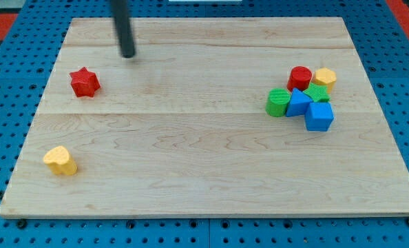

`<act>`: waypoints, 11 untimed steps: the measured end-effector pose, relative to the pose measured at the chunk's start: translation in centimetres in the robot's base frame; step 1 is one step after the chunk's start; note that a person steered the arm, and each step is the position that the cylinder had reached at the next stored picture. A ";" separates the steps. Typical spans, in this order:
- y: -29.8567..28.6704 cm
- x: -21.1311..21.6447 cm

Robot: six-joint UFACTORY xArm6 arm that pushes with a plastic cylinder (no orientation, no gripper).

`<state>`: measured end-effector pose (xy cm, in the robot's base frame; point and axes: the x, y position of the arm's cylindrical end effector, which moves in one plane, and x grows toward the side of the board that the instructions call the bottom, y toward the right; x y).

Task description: Slide the red star to the center

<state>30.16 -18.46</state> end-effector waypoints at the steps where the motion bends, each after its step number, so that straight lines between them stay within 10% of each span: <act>1: -4.5 0.5; 4: -9.4 6.7; 6: 12.6 9.5; 7: 6.5 9.5; 9: 20.2 11.1; 11: 17.8 9.8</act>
